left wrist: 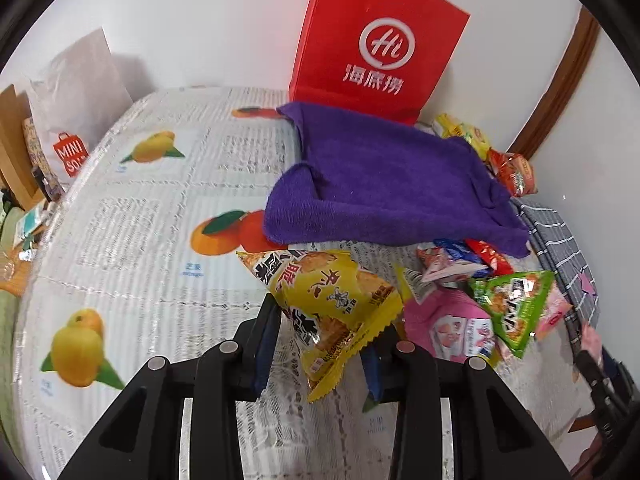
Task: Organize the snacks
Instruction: 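Carry both held packets over the purple towel and lower them toward it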
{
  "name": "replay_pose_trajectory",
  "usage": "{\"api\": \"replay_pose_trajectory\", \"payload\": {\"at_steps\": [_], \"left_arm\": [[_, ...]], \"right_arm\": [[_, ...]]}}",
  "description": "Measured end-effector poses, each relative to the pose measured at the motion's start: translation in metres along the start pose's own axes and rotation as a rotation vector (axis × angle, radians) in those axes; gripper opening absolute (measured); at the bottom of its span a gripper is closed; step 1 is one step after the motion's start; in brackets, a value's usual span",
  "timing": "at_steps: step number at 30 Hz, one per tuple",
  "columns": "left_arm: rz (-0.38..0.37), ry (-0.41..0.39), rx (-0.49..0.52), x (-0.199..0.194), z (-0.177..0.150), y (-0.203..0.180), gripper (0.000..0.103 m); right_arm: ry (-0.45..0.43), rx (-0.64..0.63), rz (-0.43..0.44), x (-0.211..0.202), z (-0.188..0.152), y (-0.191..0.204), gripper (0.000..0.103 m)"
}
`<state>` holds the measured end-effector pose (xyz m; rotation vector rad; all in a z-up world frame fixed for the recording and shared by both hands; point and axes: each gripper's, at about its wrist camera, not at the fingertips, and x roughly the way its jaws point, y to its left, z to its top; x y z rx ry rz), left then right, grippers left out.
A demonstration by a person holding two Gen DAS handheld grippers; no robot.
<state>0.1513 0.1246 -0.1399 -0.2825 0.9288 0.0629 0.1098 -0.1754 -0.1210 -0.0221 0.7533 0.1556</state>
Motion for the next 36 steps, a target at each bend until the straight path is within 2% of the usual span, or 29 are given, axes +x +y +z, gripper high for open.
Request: {"api": "replay_pose_trajectory", "payload": {"at_steps": [4,11,15,18,23,29,36], "left_arm": [[-0.006,-0.034,0.027,-0.017,0.006,-0.008,0.035],[-0.015,-0.081,0.060,-0.040,0.028,-0.027,0.035],[-0.015,-0.101,0.065,-0.046,0.041,-0.036,0.035],[-0.016,-0.114,0.075,-0.050,0.054,-0.044,0.035],[-0.011,-0.152,0.091,-0.056,0.080,-0.057,0.035],[-0.007,-0.168,0.097,-0.045,0.108,-0.071,0.035],[-0.009,-0.155,0.085,-0.017,0.132,-0.078,0.035]], "right_arm": [[-0.025,0.018,0.017,-0.012,0.016,0.006,0.053],[-0.054,0.008,-0.005,-0.017,0.045,0.015,0.053],[-0.054,0.044,-0.022,-0.011,0.071,0.009,0.053],[-0.061,0.064,0.016,-0.005,0.093,0.004,0.053],[-0.100,0.047,0.007,0.001,0.128,0.003,0.053],[-0.130,0.018,0.016,0.014,0.168,0.006,0.053],[-0.145,-0.004,0.018,0.039,0.197,0.012,0.053]]}}
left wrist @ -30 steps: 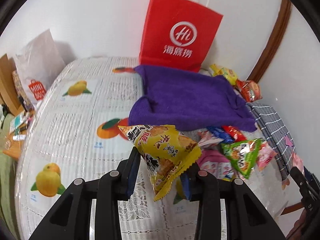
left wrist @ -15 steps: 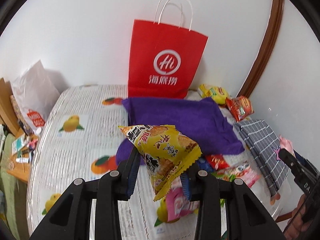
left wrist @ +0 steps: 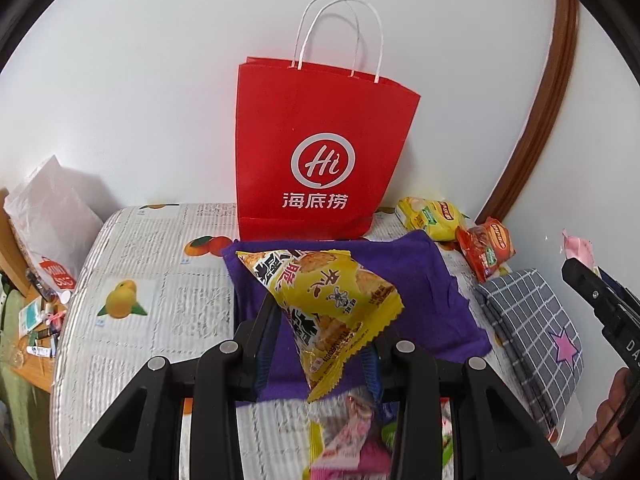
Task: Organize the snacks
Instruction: 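Carry both held packets over the purple towel and lower them toward it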
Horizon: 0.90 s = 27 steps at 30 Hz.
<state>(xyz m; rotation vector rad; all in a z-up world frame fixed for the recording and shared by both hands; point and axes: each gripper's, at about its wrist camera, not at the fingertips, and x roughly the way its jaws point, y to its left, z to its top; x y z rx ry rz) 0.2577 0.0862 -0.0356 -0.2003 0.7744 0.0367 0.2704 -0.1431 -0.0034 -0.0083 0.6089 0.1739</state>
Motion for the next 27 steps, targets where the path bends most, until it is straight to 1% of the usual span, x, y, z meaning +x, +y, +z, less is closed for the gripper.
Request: {"api": "replay_pose_trajectory", "payload": {"at_steps": [11,15,19,27], "left_arm": [[0.008,0.011,-0.030,0.054,0.032,0.008,0.035],[0.000,0.023,-0.051,0.072,0.038,0.013,0.035],[0.010,0.043,-0.055,0.091,0.038,0.019,0.035],[0.030,0.050,-0.058,0.101,0.041,0.028,0.035]], "right_arm": [[0.047,-0.001,0.018,0.064,0.016,0.004,0.053],[0.058,-0.009,0.014,0.085,0.020,0.006,0.053],[0.065,-0.009,0.018,0.103,0.022,0.007,0.053],[0.067,-0.014,0.047,0.128,0.032,0.017,0.053]]}}
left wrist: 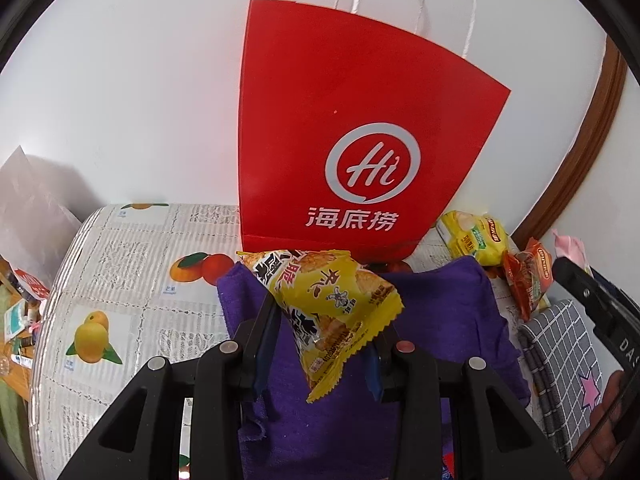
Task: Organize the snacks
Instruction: 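Carry both held packets over the purple towel and lower them toward it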
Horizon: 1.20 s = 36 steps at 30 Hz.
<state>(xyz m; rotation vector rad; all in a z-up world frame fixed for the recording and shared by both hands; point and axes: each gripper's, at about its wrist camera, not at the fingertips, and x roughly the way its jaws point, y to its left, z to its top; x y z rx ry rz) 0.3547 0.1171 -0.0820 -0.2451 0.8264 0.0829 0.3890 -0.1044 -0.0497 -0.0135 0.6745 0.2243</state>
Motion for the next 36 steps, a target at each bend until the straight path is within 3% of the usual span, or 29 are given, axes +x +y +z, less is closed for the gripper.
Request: {"api": "replay_pose_trajectory", "payload": {"at_steps": [7,27,36], "left_arm": [[0.005,0.035,-0.007,0.017,-0.002,0.004,0.035],[0.053,0.095,-0.017,0.041,-0.008,0.009,0.035],[0.061,0.117,-0.009,0.048,-0.010,0.006,0.035]], "right_arm": [[0.037,-0.015,-0.002,0.023,0.000,0.001,0.053],[0.260,0.027,-0.027,0.085,-0.023,-0.034,0.053],[0.297,0.015,-0.031,0.096,-0.029,-0.031,0.053]]}}
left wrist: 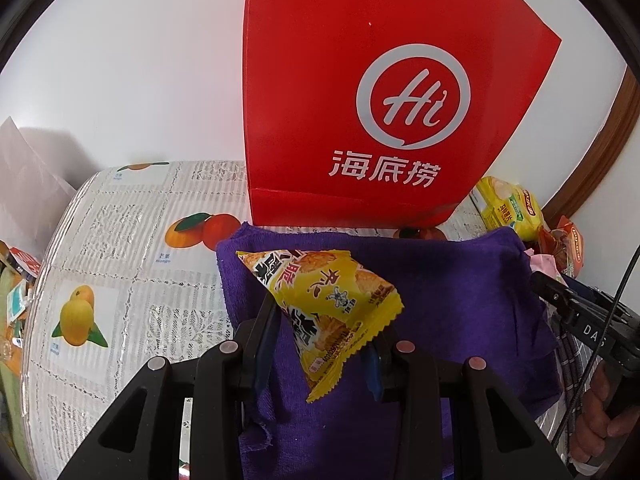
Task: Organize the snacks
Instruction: 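Carry both held packets over the purple towel and lower them toward it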
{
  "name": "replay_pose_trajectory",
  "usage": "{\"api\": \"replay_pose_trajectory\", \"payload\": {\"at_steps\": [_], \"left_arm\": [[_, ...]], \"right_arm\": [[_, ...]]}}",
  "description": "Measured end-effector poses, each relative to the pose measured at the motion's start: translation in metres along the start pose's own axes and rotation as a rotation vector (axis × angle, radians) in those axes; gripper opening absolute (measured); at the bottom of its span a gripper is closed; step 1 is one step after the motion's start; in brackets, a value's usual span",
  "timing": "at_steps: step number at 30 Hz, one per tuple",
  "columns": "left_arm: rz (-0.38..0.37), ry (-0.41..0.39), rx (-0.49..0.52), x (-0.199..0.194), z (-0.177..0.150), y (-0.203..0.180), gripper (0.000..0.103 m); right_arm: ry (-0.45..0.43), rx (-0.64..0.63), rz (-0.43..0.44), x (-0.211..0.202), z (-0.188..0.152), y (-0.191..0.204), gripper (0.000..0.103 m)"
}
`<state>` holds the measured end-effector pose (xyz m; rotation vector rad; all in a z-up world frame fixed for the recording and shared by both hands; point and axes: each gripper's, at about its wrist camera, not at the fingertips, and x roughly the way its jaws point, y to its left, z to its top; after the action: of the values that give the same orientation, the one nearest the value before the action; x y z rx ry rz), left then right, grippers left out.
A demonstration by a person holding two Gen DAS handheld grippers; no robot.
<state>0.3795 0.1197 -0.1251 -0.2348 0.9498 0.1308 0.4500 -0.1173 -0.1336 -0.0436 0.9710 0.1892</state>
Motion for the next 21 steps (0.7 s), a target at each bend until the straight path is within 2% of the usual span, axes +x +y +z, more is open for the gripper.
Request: {"api": "replay_pose_trajectory", "payload": {"at_steps": [21], "left_arm": [[0.006,0.049,0.028,0.014,-0.002,-0.007,0.035]], "right_arm": [[0.059,-0.016,-0.011,0.020,-0.007,0.005,0.054]]}}
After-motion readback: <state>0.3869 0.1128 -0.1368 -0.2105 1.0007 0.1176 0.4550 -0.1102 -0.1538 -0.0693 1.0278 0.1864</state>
